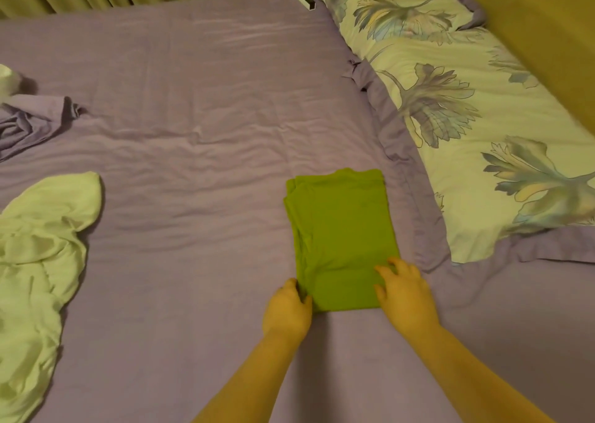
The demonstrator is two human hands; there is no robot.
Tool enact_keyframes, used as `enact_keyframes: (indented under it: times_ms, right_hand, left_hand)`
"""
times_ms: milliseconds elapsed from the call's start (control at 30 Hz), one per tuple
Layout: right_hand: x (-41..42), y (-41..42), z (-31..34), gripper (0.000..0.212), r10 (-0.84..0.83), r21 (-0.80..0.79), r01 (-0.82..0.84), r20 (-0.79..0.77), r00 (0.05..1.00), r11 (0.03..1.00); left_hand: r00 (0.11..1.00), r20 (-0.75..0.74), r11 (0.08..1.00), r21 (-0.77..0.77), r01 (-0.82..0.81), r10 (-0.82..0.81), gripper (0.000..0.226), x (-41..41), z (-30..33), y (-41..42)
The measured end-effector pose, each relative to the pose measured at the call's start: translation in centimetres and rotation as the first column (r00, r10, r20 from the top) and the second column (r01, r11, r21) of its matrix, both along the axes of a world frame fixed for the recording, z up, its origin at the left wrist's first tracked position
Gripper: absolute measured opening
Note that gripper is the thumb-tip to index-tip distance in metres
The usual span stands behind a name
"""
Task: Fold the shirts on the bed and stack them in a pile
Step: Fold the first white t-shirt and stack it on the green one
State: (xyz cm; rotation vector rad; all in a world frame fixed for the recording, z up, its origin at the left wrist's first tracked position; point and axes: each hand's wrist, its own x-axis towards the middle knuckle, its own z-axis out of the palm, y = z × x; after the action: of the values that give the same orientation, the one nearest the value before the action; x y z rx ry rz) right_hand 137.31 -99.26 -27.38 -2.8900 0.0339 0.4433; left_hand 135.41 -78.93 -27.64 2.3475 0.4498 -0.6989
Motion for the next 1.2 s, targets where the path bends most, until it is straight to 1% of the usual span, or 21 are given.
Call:
enact_keyframes:
  times_ms: [67, 133, 200, 267, 333, 500, 767, 967, 1200]
  right_hand:
    - [-1.7, 1.4, 0.6, 0.041, 0.039, -0.03, -0.042, -0.116, 0.992, 0.999]
    - [-3.7, 2.9, 1.3, 0.044, 0.084, -0.068, -0.099, -0.203, 0.976, 0.993]
    - [-5.8, 4.6, 2.2, 0.048, 0.126, -0.077, -0.149, -0.244, 0.962, 0.986]
    - [-7.8, 6.0, 3.0, 0.051, 0.15, -0.061, -0.175, -0.299, 0.942, 0.983]
    - [-9.7, 7.3, 4.1, 0.052, 0.18, -0.031, -0.202, -0.332, 0.926, 0.979]
    - [-13.6, 10.8, 7.6, 0.047, 0.304, 0.014, -0.322, -0.372, 0.877, 0.947]
    - [-17.1, 19.0, 12.7, 0.049, 0.451, 0.082, -0.449, -0.312, 0.836, 0.89]
    - [-18.5, 26.9, 14.6, 0.047, 0.54, 0.101, -0.534, -0.265, 0.799, 0.839]
    - [-18.9, 36.1, 14.6, 0.048, 0.534, 0.041, -0.546, -0.283, 0.797, 0.837]
  left_hand:
    - [0.988, 0.002, 0.98, 0.132, 0.15, -0.152, 0.032, -1.7, 0.6, 1.0]
    - [0.964, -0.048, 0.936, 0.231, 0.264, -0.26, 0.036, -3.6, 1.6, 1.9]
    - [0.944, -0.116, 0.907, 0.264, 0.329, -0.309, 0.04, -5.8, 2.7, 2.8]
    - [0.93, -0.167, 0.895, 0.263, 0.361, -0.326, 0.04, -7.9, 4.2, 3.5]
    - [0.934, -0.192, 0.907, 0.245, 0.344, -0.302, 0.04, -10.0, 6.1, 4.2]
    - [0.956, -0.226, 0.953, 0.196, 0.23, -0.184, 0.043, -14.8, 10.5, 6.9]
    - [0.971, -0.238, 0.983, 0.18, 0.045, -0.001, 0.04, -21.3, 15.3, 14.7]
    - [0.972, -0.212, 0.979, 0.197, -0.06, 0.102, 0.04, -25.0, 16.4, 22.8]
    - [0.983, -0.157, 0.979, 0.197, -0.061, 0.093, 0.036, -26.4, 15.3, 33.6]
